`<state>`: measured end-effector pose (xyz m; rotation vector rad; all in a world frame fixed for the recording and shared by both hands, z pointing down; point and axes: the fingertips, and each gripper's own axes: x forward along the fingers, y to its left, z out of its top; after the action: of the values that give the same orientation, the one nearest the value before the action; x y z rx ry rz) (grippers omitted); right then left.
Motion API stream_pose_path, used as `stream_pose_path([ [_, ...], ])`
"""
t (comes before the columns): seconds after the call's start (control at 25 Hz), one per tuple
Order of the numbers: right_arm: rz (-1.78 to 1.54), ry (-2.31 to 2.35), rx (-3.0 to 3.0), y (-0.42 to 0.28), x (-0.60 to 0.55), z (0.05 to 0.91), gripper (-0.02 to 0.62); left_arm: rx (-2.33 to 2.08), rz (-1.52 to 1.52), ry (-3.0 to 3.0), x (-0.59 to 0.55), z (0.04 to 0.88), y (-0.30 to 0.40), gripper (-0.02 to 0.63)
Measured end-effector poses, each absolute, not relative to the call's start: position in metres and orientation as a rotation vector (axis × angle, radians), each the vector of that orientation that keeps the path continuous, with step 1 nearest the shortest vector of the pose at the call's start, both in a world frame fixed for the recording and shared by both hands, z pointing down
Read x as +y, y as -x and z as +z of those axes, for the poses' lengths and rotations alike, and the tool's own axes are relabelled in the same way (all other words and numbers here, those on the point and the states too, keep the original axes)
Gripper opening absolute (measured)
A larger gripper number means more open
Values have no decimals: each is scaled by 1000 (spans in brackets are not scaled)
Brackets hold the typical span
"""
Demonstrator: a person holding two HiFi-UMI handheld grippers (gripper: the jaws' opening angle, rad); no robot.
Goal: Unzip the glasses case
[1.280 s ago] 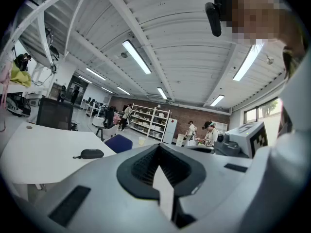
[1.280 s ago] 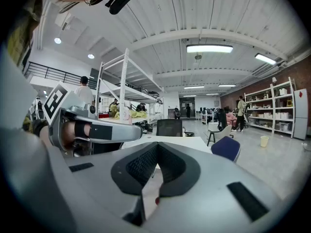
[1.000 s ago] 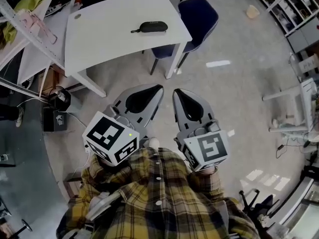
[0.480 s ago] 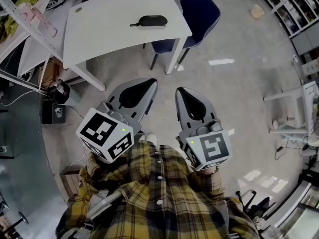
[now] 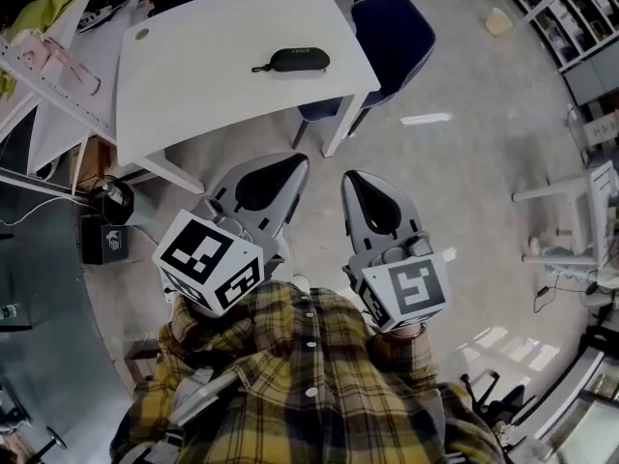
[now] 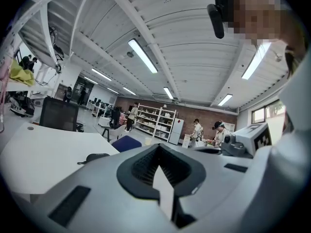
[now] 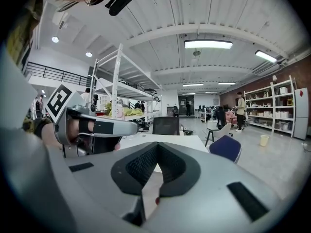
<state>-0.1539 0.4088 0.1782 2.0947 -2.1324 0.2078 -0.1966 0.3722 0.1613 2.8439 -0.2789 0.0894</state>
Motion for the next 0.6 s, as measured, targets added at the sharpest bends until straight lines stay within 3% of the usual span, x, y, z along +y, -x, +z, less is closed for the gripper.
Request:
stream_pose_path([
  [0.6,289,-2237,-1994,108,259,179,-2,-142,158,-2909,215,159,153,8],
])
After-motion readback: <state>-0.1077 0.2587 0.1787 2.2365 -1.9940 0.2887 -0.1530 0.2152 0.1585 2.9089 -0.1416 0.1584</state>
